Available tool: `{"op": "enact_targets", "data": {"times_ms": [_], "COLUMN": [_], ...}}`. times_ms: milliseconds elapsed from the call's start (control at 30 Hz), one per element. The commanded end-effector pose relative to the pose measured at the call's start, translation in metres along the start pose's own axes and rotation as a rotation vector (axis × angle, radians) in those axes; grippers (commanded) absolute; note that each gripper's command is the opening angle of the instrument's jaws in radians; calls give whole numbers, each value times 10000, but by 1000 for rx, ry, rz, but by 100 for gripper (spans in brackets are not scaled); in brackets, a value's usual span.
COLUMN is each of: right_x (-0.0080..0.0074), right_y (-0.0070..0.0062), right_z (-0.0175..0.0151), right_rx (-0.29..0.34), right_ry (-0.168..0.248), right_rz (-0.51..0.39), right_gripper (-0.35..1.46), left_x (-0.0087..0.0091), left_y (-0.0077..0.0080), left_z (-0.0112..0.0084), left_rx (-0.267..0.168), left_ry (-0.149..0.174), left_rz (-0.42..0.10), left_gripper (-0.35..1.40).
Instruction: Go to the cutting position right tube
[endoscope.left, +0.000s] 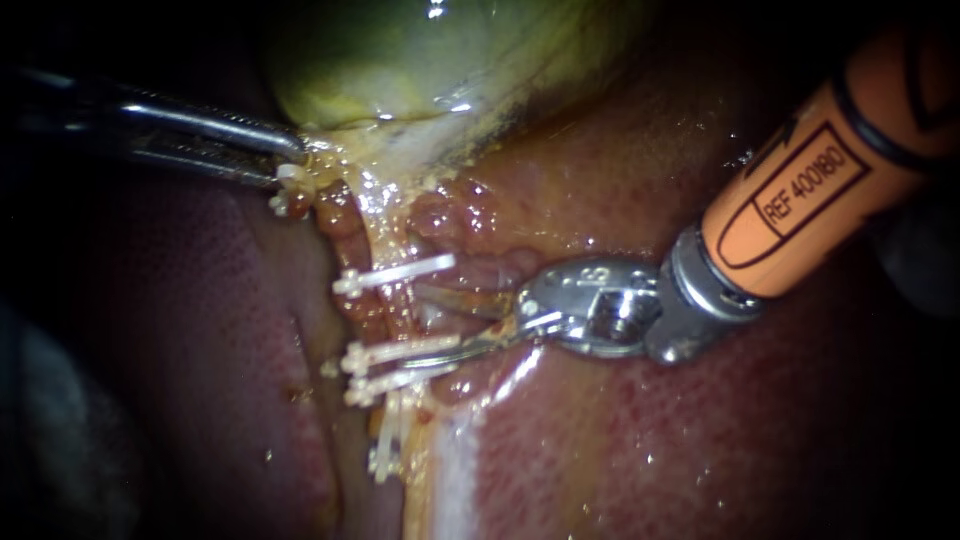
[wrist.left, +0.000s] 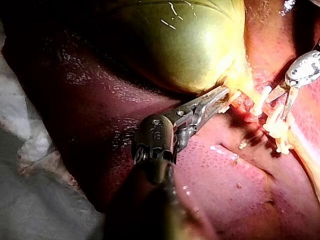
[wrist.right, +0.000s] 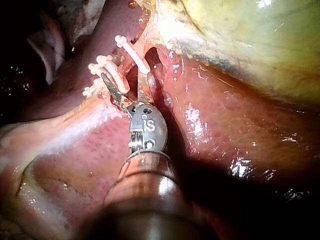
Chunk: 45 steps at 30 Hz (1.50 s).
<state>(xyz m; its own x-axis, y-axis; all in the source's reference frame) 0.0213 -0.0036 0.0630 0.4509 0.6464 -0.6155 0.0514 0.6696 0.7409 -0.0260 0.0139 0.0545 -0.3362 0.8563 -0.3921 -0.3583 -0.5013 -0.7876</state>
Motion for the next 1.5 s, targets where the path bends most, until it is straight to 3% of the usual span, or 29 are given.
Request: {"op": "enact_targets", "data": {"times_ms": [33, 233, 733, 1233, 1367, 1500], "right_x": [-1, 1, 18, 30, 33, 37], "right_y": [0, 1, 6, 8, 3, -10], "right_z": [2, 7, 41, 64, 62, 60], "right_rx": [3, 18, 101, 99, 105, 136], "right_ry": [-1, -9, 40, 66, 84, 93], "right_rz": [1, 1, -24, -16, -16, -8], "right_gripper": [139, 139, 135, 137, 137, 137], "left_x": [0, 0, 0, 1, 1, 0], "left_y": [0, 0, 1, 1, 1, 2], "left_z": [0, 0, 2, 3, 3, 2], "left_rx": [0, 1, 1, 2, 2, 2], "left_ry": [0, 0, 1, 1, 1, 1], "left_rz": [0, 0, -1, -1, -1, -1], "left_gripper": [-35, -35, -35, -35, -35, -35]}}
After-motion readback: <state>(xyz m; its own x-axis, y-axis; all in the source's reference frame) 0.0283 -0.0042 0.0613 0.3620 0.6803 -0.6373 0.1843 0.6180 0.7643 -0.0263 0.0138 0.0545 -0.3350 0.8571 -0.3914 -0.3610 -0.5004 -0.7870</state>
